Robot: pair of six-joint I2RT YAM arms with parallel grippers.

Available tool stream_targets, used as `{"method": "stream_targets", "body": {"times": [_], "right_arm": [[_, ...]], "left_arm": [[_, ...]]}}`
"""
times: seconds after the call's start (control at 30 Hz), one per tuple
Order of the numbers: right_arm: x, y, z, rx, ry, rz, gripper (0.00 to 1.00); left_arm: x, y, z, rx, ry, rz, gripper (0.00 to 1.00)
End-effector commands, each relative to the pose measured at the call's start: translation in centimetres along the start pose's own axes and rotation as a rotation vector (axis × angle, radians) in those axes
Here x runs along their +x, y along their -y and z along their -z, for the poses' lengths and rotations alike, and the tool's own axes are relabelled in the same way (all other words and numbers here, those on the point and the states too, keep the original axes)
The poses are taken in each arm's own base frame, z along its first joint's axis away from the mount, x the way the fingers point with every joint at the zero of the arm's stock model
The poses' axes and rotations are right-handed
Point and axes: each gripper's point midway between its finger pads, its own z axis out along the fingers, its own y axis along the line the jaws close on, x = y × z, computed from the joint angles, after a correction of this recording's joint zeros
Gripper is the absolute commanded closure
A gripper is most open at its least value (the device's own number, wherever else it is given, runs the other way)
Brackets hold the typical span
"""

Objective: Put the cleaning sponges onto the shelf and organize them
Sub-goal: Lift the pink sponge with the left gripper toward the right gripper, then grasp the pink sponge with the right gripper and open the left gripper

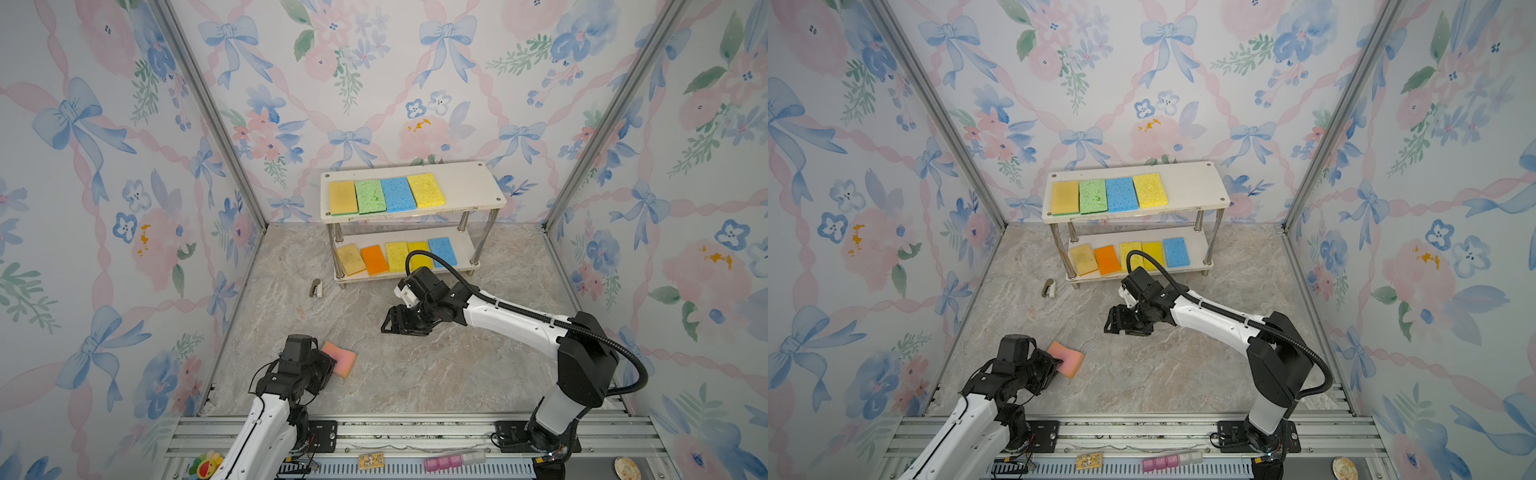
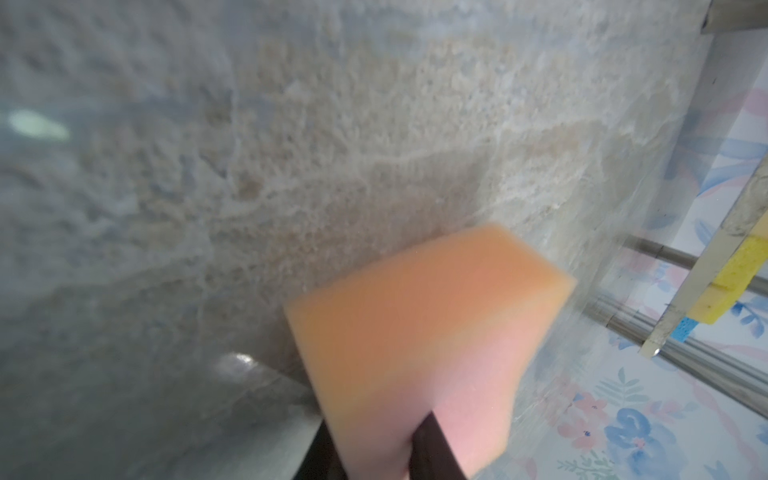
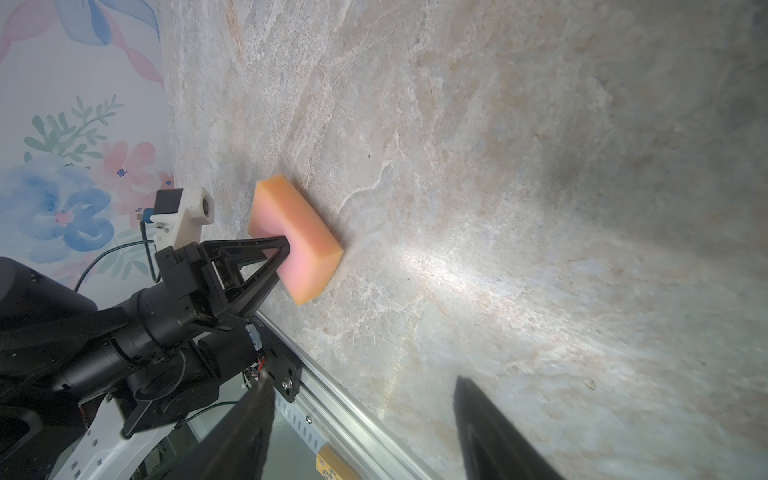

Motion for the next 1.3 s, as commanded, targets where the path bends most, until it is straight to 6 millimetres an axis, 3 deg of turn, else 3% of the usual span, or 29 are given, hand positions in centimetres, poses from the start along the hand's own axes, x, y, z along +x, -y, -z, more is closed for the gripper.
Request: {"method": "stream_targets", "body": {"times": [0.0, 0.13, 0.33, 0.53, 0.67, 0.93, 1.27], "right_arm": [[-0.9, -1.2, 1.0, -0.018, 0.019, 0.018, 0.29], [-0.8, -1.4, 1.6, -0.018, 0.011, 0.017, 0.29], [-0.9, -0.2, 4.7, -0.026, 0.032, -0.015, 0.28], [-0.9, 1.7, 8.0, 0.04, 0.063, 0.008, 0.28], [-0.5, 1.1, 8.7, 0.042, 0.071, 0.029, 0.29], [-0.3, 0.4, 7.6, 0.021, 0.093, 0.015, 0.36], [-1.2, -1.9, 5.4, -0.018, 0.067, 0.037, 0.47]], "left_arm": [[0.8, -2.0, -0.7, -0.052, -0.04, 0.004, 0.86], [1.1, -0.1, -0.7, 0.017, -0.072, -0.067, 0.86], [1.2, 8.0, 1.5, 0.194, -0.082, -0.349, 0.83], [6.4, 15.2, 1.7, 0.289, -0.317, -0.678, 0.82], [7.4, 19.0, 2.3, 0.334, -0.329, -0.746, 0.81], [8.1, 21.1, 2.9, 0.369, -0.351, -0.751, 0.82], [8.4, 21.0, 3.7, 0.385, -0.341, -0.743, 0.83]]}}
